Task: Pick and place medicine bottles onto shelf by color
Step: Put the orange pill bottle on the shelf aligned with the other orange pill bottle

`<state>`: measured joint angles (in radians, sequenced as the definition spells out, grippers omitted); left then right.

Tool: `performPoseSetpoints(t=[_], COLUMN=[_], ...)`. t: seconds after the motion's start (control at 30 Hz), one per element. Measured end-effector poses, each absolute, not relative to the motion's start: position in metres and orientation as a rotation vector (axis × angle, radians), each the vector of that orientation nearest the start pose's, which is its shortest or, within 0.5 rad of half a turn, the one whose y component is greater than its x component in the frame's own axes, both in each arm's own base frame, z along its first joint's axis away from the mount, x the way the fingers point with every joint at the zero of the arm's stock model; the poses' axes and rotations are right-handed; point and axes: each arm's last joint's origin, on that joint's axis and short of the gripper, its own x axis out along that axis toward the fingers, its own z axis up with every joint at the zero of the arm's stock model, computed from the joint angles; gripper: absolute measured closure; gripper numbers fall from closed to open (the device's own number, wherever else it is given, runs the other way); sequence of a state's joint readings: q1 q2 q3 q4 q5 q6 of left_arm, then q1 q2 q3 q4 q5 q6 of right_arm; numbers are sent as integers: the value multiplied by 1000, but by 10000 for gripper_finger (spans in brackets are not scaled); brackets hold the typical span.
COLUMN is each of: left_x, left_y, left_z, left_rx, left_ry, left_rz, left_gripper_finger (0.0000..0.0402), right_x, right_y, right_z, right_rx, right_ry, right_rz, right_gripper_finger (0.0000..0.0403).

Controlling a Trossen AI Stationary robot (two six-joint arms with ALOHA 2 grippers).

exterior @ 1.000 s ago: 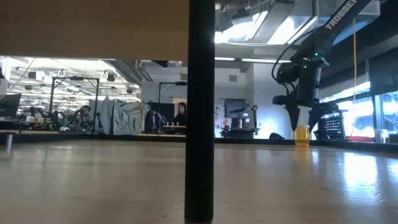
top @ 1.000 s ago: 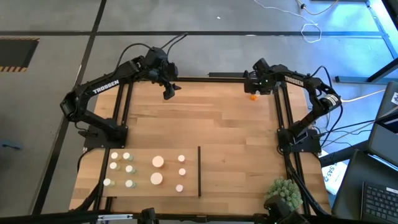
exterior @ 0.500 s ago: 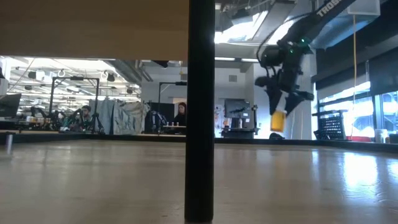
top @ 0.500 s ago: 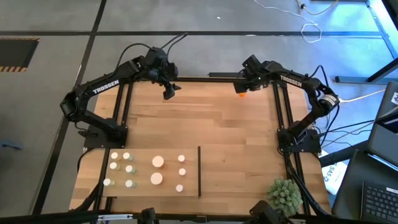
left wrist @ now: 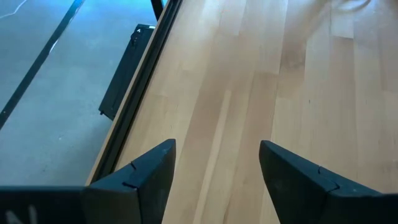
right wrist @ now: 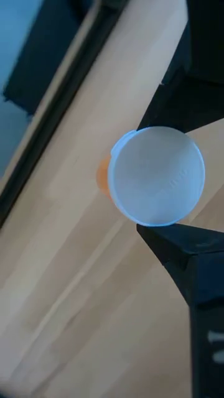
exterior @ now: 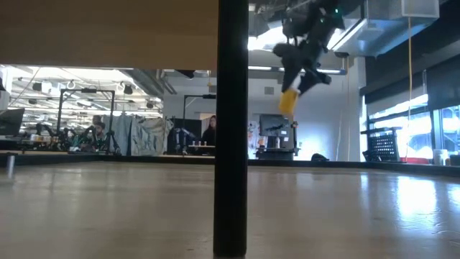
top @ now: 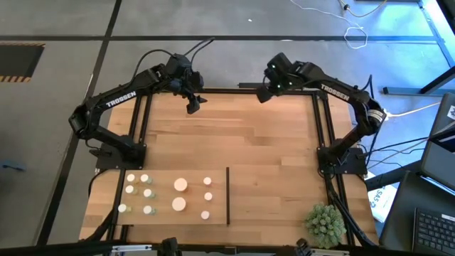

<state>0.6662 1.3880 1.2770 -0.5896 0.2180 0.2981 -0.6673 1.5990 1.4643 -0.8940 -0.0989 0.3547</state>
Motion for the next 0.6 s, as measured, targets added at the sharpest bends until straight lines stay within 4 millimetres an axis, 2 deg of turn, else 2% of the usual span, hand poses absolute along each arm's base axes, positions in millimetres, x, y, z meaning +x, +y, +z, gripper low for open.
performPoseSetpoints(t=[0.2,0.6], left_x=[236,242], left_y=[178,173], left_z=[334,336], left_rx=[-19,-103], left_ry=[692,644], left_rz=[328,343], left_gripper_finger=[176,176], right_x=[273,297], right_y=[-189,-168], right_z=[329,337], right_rx=[623,553], right_ry=[828,730], right_rz=[-647,-554], right_gripper_finger=[191,191])
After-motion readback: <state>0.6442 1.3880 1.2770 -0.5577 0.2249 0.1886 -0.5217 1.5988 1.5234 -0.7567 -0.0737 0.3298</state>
